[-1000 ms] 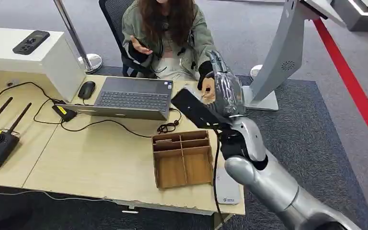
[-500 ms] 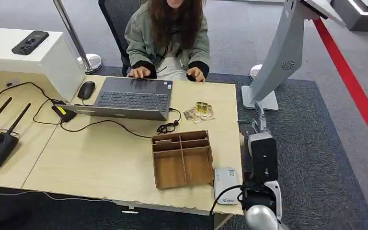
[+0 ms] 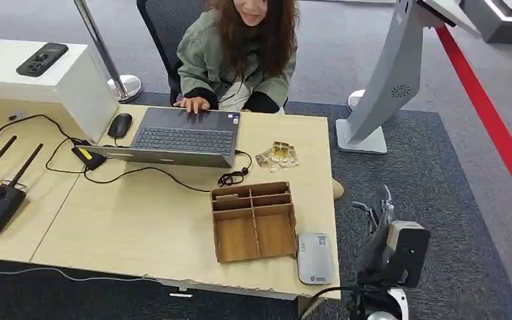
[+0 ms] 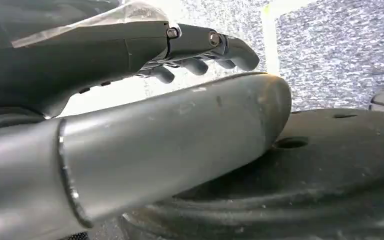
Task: Pass the card to the sensor for recognition and then transmit it.
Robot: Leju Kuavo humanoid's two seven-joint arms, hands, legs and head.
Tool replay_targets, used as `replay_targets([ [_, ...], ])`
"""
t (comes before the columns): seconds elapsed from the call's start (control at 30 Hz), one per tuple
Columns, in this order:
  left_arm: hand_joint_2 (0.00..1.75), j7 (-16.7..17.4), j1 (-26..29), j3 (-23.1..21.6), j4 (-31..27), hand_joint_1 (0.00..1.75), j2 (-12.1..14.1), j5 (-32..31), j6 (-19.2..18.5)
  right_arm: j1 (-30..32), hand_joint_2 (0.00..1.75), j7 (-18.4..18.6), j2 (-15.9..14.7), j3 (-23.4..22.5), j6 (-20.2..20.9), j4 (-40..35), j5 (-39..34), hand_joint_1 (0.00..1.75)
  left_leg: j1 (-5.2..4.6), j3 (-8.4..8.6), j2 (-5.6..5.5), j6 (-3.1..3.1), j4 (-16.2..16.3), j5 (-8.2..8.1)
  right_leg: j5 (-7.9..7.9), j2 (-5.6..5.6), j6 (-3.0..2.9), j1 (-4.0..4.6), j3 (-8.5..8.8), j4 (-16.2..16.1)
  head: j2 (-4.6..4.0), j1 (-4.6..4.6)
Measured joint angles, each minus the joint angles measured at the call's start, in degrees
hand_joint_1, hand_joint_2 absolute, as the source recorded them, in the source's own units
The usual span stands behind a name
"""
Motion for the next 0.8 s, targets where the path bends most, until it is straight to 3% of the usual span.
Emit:
replay_targets([
  [0.13, 0.00, 1.47, -0.12, 0.00, 0.00, 0.00, -0.13, 0.00, 0.48, 0.88, 0.00, -0.64, -0.07, 0.20, 0.00, 0.79, -2.28, 0.00, 0.00, 0.00, 0.00, 0.00, 0.00, 0.00, 0.00, 0.00, 0.00, 0.00, 0.00, 0.00, 0.00, 0.00],
  [0.17, 0.00, 2.02, -0.18, 0.00, 0.00, 0.00, -0.15, 0.00, 0.55, 0.87, 1.75, -0.64, -0.11, 0.35, 0.00, 0.96, -2.26, 0.00, 0.00, 0.00, 0.01, 0.00, 0.00, 0.00, 0.00, 0.00, 0.00, 0.00, 0.00, 0.00, 0.00, 0.02],
  [0.37, 0.00, 4.96, -0.34, 0.00, 0.00, 0.00, -0.26, -0.26, 0.48, 1.46, 1.75, 0.77, -0.07, 0.50, 0.00, 1.05, 4.63, 0.00, 0.00, 0.01, 0.01, 0.00, 0.00, 0.00, 0.00, 0.00, 0.00, 0.00, 0.02, 0.00, 0.00, 0.02],
  [0.6, 0.00, 4.75, -0.36, -0.02, 0.00, 0.00, -0.33, -0.37, 1.16, 2.36, 1.75, 0.92, 0.50, 0.35, 0.00, 1.03, 14.68, 0.00, 0.00, 0.01, 0.02, 0.00, 0.00, 0.00, -0.01, 0.00, 0.01, 0.00, 0.01, 0.00, 0.00, 0.00],
  [0.8, 0.00, 4.14, -0.36, 0.00, 0.00, 0.00, -0.44, -1.05, 1.23, 2.56, 1.75, 0.50, 0.85, 0.35, 0.00, 1.11, 16.78, 0.00, 0.00, 0.01, 0.02, 0.00, 0.00, 0.00, -0.02, 0.00, 0.01, 0.00, 0.02, 0.00, 0.00, 0.00],
])
